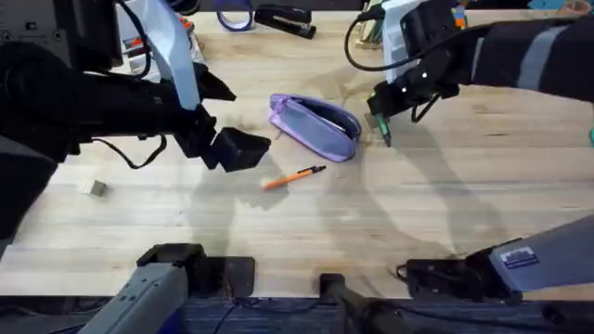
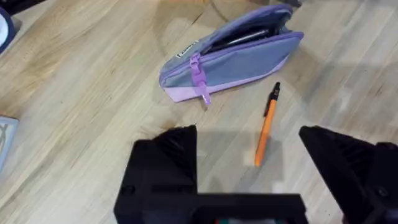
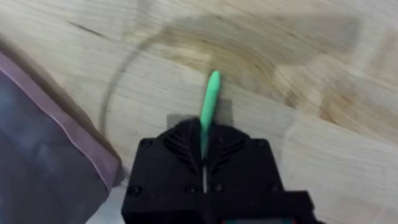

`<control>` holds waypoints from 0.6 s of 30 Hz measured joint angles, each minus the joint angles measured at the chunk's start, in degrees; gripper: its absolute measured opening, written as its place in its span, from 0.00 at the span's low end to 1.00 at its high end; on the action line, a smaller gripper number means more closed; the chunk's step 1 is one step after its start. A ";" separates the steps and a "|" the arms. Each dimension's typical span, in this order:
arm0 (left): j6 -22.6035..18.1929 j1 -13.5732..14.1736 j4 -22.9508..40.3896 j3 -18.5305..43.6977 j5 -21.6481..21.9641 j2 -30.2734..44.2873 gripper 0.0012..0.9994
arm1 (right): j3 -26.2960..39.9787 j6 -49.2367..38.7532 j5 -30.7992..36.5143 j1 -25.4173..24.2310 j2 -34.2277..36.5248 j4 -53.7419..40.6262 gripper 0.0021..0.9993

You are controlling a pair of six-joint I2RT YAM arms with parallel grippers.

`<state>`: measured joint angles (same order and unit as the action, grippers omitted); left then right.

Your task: Unzip the bag, pick up the pens from the table one at a time and place them inside, then zip the bag closed.

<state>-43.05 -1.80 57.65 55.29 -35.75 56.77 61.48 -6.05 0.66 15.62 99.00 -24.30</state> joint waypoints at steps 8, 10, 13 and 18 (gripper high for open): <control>0.00 0.00 0.00 0.00 0.01 0.01 0.99 | 1.67 -3.48 -0.08 0.00 -10.32 0.03 0.03; 0.00 0.00 0.00 0.00 0.02 0.00 0.99 | 2.00 -4.09 -0.09 0.00 -13.41 0.02 0.03; 0.00 0.00 0.00 0.00 0.02 0.01 0.99 | 2.16 -5.77 -0.09 0.18 -17.40 0.01 0.03; 0.00 0.00 -0.02 0.00 0.02 0.00 0.99 | 2.16 -11.67 -0.40 2.55 -22.84 -0.37 0.03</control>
<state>-43.05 -1.80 57.63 55.29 -35.73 56.77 63.64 -17.72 0.26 18.17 76.16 -24.68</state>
